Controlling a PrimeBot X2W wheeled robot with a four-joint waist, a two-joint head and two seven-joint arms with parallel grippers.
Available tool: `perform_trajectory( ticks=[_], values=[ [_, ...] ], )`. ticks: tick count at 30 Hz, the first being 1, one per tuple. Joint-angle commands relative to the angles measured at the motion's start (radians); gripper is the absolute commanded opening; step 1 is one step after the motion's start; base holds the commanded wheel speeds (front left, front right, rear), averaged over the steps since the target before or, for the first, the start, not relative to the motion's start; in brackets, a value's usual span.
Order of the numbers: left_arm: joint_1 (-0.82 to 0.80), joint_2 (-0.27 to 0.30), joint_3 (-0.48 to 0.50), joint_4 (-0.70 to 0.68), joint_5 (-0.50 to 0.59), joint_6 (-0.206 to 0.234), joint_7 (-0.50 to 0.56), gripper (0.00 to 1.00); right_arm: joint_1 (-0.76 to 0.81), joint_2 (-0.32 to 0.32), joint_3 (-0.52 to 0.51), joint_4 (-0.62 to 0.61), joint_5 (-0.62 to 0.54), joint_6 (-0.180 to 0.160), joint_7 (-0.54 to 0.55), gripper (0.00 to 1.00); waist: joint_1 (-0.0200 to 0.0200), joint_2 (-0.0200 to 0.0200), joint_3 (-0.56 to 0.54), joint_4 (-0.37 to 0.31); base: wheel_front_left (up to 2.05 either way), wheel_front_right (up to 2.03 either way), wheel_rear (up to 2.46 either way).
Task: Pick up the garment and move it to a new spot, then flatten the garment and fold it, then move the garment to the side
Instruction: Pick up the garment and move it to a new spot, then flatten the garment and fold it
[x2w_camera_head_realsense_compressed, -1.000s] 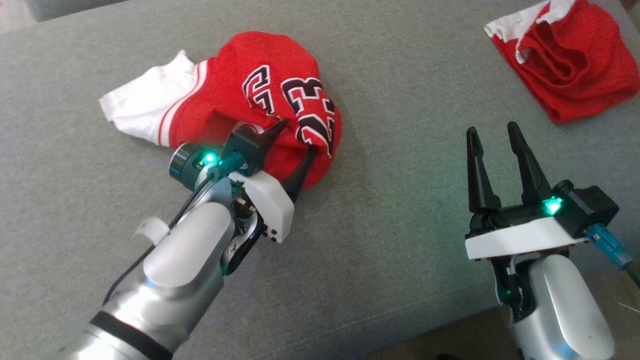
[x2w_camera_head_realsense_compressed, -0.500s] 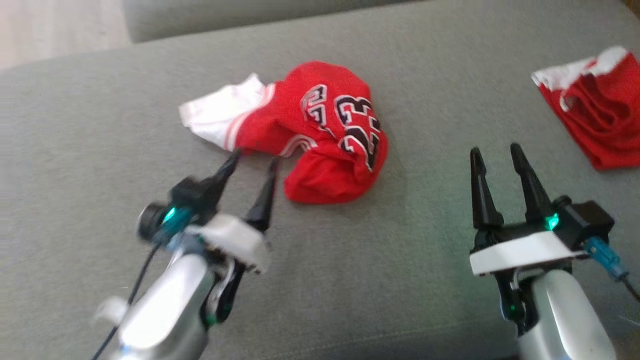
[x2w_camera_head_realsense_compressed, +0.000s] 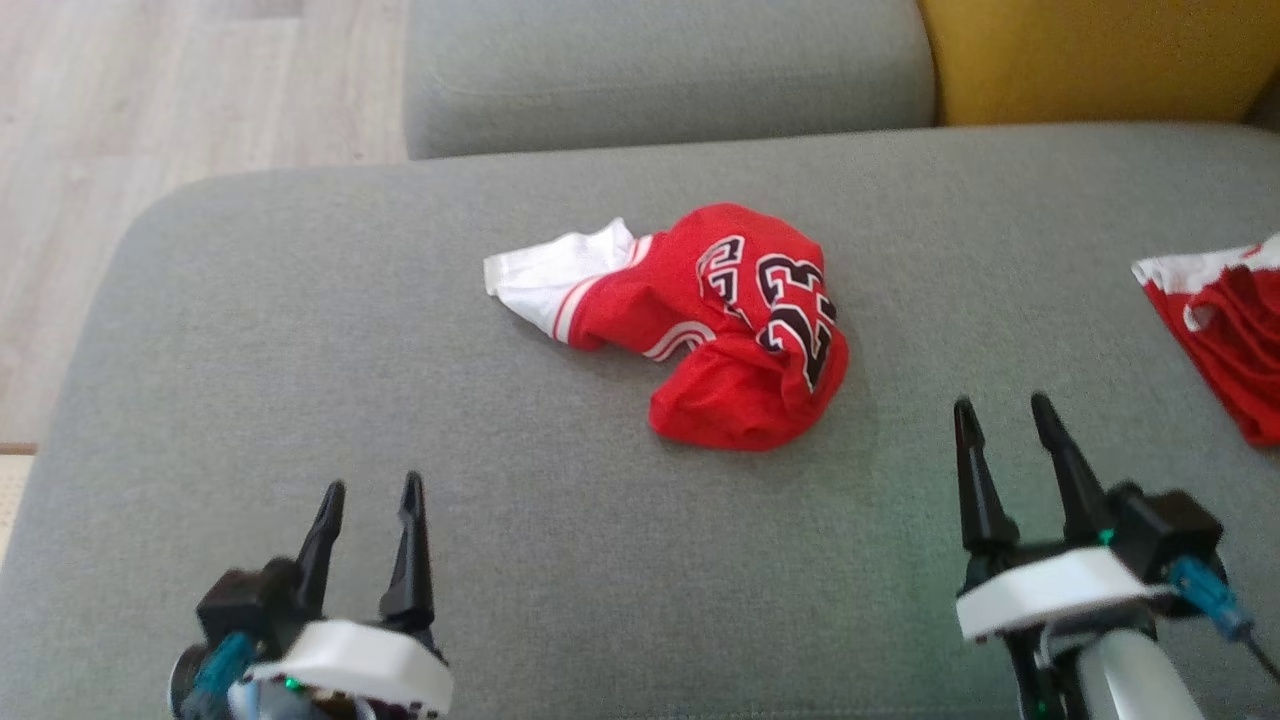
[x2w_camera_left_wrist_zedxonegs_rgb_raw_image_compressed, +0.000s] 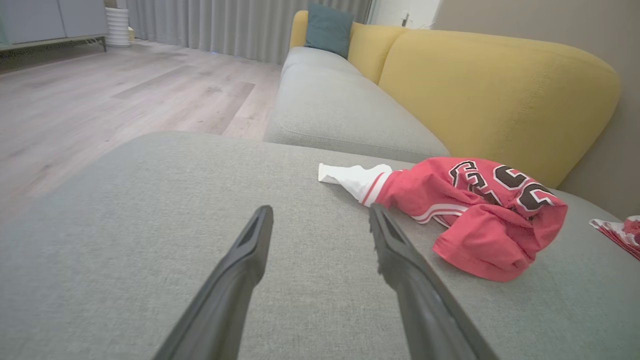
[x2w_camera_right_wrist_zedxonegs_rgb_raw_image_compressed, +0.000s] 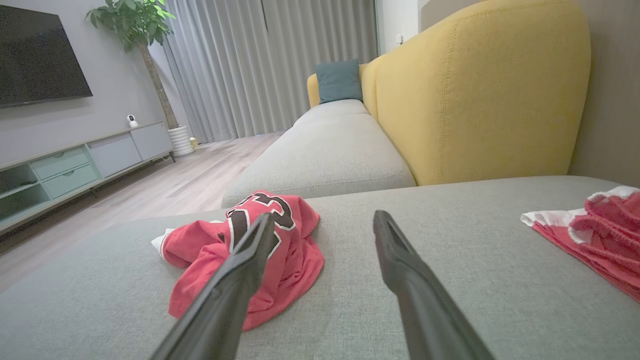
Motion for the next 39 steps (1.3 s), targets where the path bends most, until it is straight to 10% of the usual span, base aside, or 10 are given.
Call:
perform_trajectory(
  ticks=[1, 29, 39],
  values=[
    [-0.034, -0.001, 0.052, -0.044, 0.014, -0.002, -0.012, 1.0, -0.013, -0.002, 0.019, -0.031, 0.003, 0.007, -0.003, 1.0, 0.0001, -0.0001, -0.018, 0.017, 0.0, 0.0, 0.0],
    [0.081, -0.112, 0.22, -0.036, 0.148, -0.13, -0.012, 1.0, 0.038, -0.002, 0.074, -0.034, -0.002, 0.007, 0.014, 1.0, 0.0001, -0.0001, -0.023, 0.023, 0.0, 0.0, 0.0],
    [0.024, -0.152, 0.195, -0.028, 0.18, -0.184, -0.012, 1.0, -0.14, -0.002, 0.238, 0.106, -0.099, 0.007, 0.083, 1.0, 0.0001, -0.0001, 0.07, 0.124, 0.0, 0.0, 0.0]
  ],
)
